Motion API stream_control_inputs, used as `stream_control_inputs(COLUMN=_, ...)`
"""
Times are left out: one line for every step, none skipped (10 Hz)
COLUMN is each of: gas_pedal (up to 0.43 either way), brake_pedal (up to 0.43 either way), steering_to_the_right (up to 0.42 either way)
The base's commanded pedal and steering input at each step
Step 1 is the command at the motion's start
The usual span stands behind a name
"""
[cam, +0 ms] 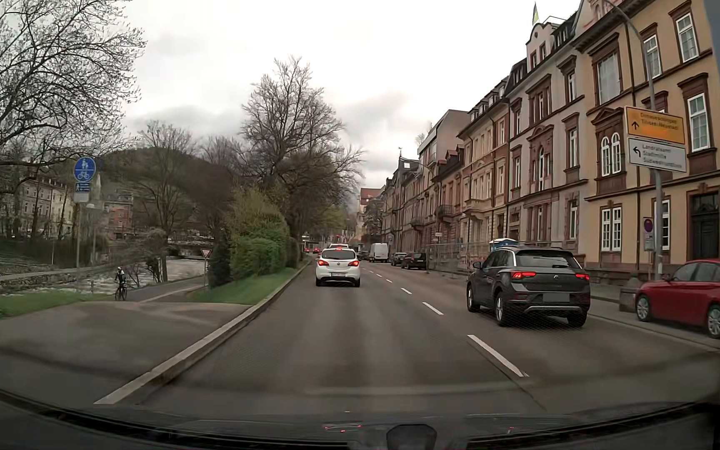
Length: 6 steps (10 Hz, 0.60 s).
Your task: Follow the waypoints while adhering to traffic rules and regulations
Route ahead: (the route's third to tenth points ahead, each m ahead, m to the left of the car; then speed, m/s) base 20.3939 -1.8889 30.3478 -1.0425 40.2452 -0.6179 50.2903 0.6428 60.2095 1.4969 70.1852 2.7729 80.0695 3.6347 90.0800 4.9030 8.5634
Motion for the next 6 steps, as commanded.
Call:
stream_control_inputs(gas_pedal=0.118, brake_pedal=0.0, steering_to_the_right=-0.033)
stream_control_inputs(gas_pedal=0.118, brake_pedal=0.0, steering_to_the_right=-0.033)
stream_control_inputs(gas_pedal=0.118, brake_pedal=0.0, steering_to_the_right=-0.034)
stream_control_inputs(gas_pedal=0.087, brake_pedal=0.0, steering_to_the_right=-0.033)
stream_control_inputs(gas_pedal=0.039, brake_pedal=0.0, steering_to_the_right=-0.033)
stream_control_inputs(gas_pedal=0.028, brake_pedal=0.0, steering_to_the_right=-0.033)
